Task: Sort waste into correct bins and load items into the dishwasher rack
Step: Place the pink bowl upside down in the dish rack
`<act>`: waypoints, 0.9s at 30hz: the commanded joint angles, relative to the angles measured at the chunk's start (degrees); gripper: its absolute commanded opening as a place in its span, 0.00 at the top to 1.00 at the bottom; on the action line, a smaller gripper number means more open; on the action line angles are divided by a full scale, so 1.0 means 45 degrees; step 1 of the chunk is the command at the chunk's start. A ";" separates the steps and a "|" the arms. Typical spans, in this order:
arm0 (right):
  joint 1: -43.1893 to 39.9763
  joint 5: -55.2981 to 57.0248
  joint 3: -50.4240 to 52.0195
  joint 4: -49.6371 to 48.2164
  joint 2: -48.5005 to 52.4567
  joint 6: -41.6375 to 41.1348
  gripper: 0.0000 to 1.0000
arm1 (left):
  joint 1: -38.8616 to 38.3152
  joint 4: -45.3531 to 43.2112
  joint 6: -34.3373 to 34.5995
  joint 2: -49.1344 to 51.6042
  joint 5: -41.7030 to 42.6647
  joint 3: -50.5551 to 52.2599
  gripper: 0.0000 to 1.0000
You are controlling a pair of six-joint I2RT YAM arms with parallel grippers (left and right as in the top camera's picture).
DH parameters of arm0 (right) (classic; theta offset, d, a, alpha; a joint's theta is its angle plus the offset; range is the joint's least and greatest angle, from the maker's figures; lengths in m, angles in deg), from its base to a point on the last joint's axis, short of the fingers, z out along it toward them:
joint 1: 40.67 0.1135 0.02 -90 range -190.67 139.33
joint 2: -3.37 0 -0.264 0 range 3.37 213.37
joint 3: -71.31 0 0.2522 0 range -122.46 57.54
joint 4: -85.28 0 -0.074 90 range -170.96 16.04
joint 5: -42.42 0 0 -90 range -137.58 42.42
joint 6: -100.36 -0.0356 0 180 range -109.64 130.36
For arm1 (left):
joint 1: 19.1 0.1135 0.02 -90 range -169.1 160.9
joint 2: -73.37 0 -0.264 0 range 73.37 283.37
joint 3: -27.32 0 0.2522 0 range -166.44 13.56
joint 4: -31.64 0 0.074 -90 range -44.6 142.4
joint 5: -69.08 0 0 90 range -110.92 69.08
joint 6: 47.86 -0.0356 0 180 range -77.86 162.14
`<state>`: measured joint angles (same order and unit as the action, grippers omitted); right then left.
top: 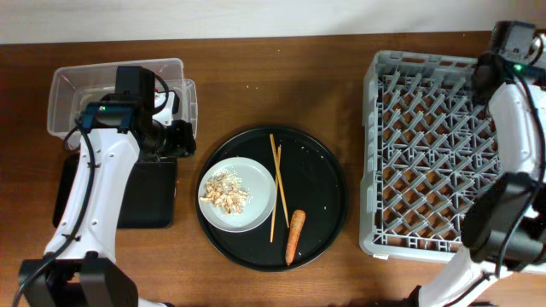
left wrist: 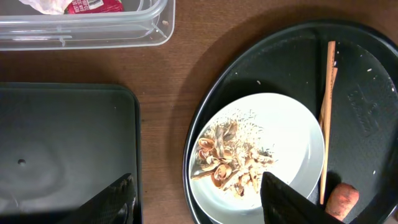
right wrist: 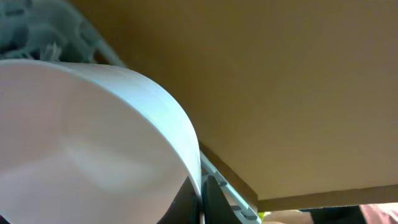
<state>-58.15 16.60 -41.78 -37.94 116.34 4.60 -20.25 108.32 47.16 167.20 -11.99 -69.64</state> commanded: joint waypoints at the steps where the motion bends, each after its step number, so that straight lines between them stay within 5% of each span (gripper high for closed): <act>1: -0.0058 0.0461 -0.0097 -0.0005 0.0636 -0.0165 0.96 | 0.0019 -0.0019 -0.0063 -0.0199 -0.0039 -0.0097 0.36; 13: 0.0656 -0.2623 0.0432 0.2696 0.1481 -0.1350 0.96 | 0.0019 -0.0015 -0.0063 -0.0204 -0.0039 -0.0097 0.36; 16: 0.0656 -0.3434 0.0432 0.4658 0.1477 -0.3279 0.96 | 0.0019 -0.0015 -0.0063 -0.0204 -0.0039 -0.0097 0.36; 23: 0.0661 -0.7844 0.0427 0.5702 0.1360 -0.3264 0.94 | 0.0019 -0.0019 -0.0063 -0.0204 -0.0044 -0.0097 0.36; 27: 0.0661 -0.9088 0.0102 0.5780 -0.1127 -0.2390 0.90 | 0.0019 -0.0019 -0.0063 -0.0204 -0.0044 -0.0097 0.36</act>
<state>-54.98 -19.27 -40.04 -12.12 119.20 -8.65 -20.25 108.23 47.16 167.20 -11.99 -69.64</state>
